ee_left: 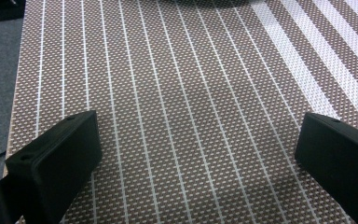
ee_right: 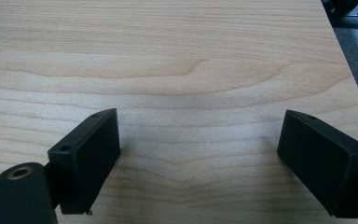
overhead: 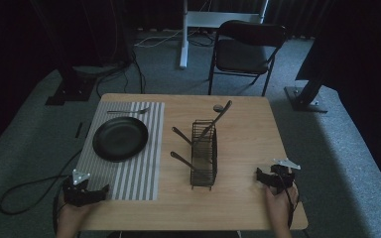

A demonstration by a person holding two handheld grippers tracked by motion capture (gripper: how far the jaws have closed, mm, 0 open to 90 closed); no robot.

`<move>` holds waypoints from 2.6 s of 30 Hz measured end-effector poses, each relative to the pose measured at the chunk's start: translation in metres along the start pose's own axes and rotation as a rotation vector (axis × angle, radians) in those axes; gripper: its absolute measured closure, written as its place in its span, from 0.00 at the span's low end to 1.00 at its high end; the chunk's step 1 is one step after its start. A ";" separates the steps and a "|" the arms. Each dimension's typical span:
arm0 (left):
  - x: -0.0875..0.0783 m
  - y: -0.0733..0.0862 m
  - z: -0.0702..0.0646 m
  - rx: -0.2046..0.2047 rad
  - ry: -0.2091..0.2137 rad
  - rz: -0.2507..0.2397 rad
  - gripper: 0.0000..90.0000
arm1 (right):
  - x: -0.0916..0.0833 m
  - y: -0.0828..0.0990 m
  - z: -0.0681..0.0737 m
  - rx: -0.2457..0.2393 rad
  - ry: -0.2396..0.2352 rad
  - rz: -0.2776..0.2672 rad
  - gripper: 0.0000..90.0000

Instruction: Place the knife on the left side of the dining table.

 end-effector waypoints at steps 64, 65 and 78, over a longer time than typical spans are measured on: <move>-0.062 -0.054 -0.090 0.168 0.221 -0.097 0.04 | 0.000 0.000 0.000 0.001 0.001 0.000 0.13; -0.064 -0.056 -0.093 0.173 0.228 -0.101 0.04 | 0.000 0.000 0.000 0.001 0.001 0.000 0.13; -0.095 -0.074 -0.129 0.252 0.275 -0.159 0.04 | 0.000 0.000 0.000 0.002 0.001 0.000 0.13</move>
Point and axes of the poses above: each handheld gripper's, and its own axes: x roughly forward along the jaws, y roughly out of its underside, z roughly to its left, the point moved 9 cm from there along x, roughly forward along the jaws, and after that the axes turned 15 degrees about z, right-handed, at the moved point
